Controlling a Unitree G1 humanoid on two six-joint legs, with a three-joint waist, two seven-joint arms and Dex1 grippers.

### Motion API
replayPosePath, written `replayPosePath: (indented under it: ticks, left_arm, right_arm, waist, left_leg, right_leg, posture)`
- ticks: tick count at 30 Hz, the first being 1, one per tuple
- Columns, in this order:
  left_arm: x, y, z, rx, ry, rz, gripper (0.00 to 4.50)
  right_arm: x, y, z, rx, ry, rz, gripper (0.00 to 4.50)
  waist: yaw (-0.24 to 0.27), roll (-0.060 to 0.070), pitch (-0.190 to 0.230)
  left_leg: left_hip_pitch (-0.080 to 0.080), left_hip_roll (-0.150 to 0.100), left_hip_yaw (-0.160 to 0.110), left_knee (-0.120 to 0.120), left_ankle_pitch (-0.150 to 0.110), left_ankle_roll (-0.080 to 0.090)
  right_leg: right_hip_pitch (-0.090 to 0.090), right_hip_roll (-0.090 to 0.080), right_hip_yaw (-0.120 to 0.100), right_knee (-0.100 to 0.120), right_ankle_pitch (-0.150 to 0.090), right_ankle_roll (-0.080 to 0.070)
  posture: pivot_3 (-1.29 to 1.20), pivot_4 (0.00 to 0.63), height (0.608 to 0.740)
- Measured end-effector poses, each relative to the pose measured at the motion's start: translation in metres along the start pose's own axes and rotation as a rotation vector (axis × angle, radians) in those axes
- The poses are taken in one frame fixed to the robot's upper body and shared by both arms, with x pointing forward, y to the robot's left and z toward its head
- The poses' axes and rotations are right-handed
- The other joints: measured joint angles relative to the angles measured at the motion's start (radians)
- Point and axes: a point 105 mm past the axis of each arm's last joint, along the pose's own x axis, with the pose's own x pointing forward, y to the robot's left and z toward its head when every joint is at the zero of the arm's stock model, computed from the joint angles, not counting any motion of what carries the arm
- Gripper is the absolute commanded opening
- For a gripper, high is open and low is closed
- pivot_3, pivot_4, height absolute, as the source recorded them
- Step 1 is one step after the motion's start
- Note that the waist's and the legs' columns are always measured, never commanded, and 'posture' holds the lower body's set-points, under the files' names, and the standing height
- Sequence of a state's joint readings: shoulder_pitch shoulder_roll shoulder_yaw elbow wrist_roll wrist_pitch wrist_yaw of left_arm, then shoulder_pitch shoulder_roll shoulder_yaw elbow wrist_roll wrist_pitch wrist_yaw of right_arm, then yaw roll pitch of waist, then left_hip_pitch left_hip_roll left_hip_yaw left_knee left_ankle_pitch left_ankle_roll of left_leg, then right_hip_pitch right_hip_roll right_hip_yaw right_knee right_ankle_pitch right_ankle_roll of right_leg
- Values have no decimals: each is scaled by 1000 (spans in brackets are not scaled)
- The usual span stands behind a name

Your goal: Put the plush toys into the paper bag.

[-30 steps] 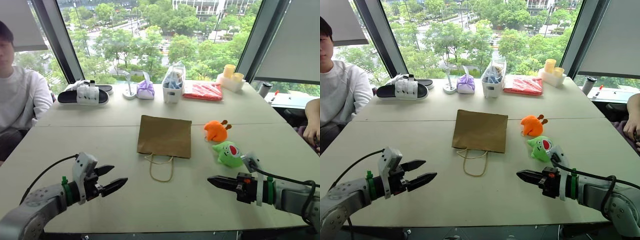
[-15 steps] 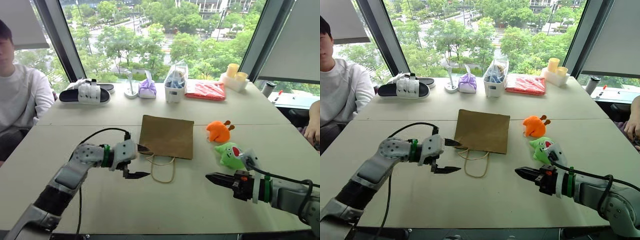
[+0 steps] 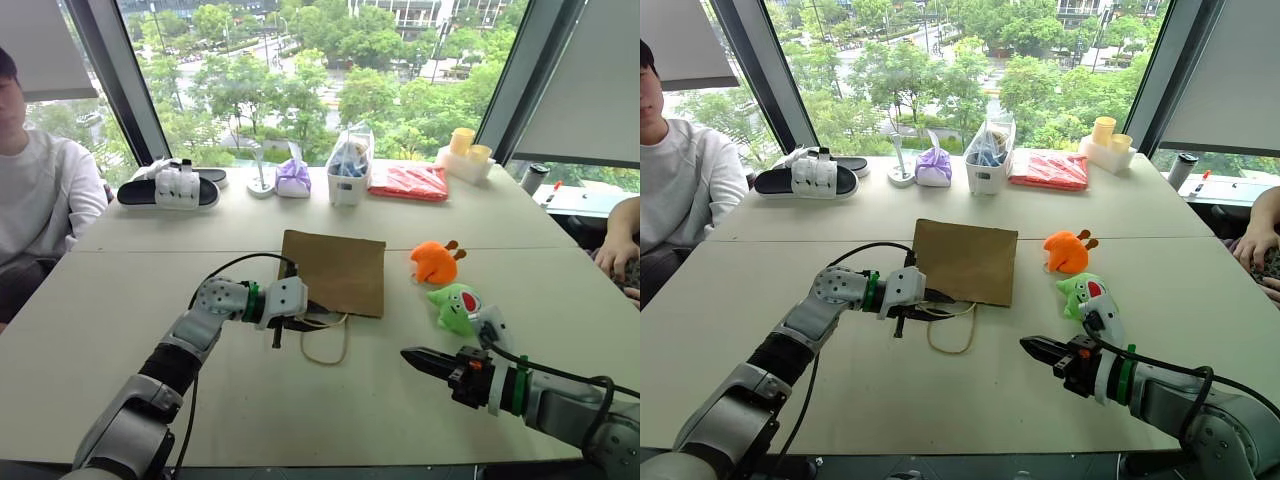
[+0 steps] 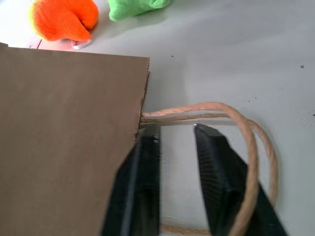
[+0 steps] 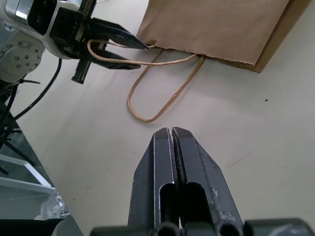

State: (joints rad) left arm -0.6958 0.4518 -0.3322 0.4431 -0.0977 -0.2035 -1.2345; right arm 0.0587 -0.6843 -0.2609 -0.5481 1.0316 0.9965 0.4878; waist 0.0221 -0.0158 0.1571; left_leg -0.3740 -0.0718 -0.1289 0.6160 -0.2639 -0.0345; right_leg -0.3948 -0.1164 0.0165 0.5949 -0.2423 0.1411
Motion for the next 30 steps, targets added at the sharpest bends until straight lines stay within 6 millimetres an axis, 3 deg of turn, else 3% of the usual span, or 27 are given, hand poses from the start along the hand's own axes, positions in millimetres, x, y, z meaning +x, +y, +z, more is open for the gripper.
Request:
replayPosePath:
  ticks: [3, 6, 9, 11, 13, 20, 30]
  left_arm:
    - [0, -2, 0, -6, -3, -15, 41]
    - [7, 8, 11, -167, -64, 31, 41]
    - [12, 36, 50, -341, -181, 104, 41]
    - [8, 55, 86, -369, -256, 138, 41]
    - [3, 65, 103, -378, -282, 175, 41]
    - [16, 60, 101, -524, -277, 183, 41]
    - [23, 50, 108, -609, -328, 161, 41]
  right_arm:
    - [5, 2, -1, 2, 1, 7, 0]
    - [11, 4, 6, -7, -29, 10, 0]
    - [22, 5, 12, -32, -66, -12, 0]
    - [29, 9, 13, -54, -79, -16, 0]
    - [35, 9, 14, -65, -101, -37, 0]
    - [64, 1, 34, -142, -228, -160, 0]
    - [108, -15, 34, -195, -207, -198, 0]
  waist:
    - [-9, 0, 0]
    - [-9, 0, 0]
    - [-9, -2, 1]
    - [-12, -1, 1]
    - [-19, 1, 0]
    - [-36, 0, 0]
    - [-35, 1, 0]
  left_leg:
    - [0, 0, -1, 1, 0, 0]
    - [0, 0, -4, 2, 0, 0]
    - [-2, -1, -7, 5, 0, 0]
    - [-1, -1, -7, 5, 0, 0]
    - [2, -1, -7, 4, 0, 0]
    - [1, -1, -8, 3, 2, -4]
    - [1, -1, -7, 3, 3, -4]
  right_leg:
    - [1, 0, 0, 0, 0, 0]
    - [1, 0, -1, 1, 0, 0]
    - [2, 0, -3, 2, 0, 1]
    - [3, 0, -3, 2, -1, 2]
    - [4, 0, -2, 2, -1, 2]
    - [1, 2, -2, 4, -1, 2]
    - [1, 2, -1, 4, -1, 1]
  posture:
    - [0, 150, 740]
    - [0, 150, 740]
    - [0, 150, 740]
    - [0, 150, 740]
    - [0, 150, 740]
    - [0, 150, 740]
    - [0, 150, 740]
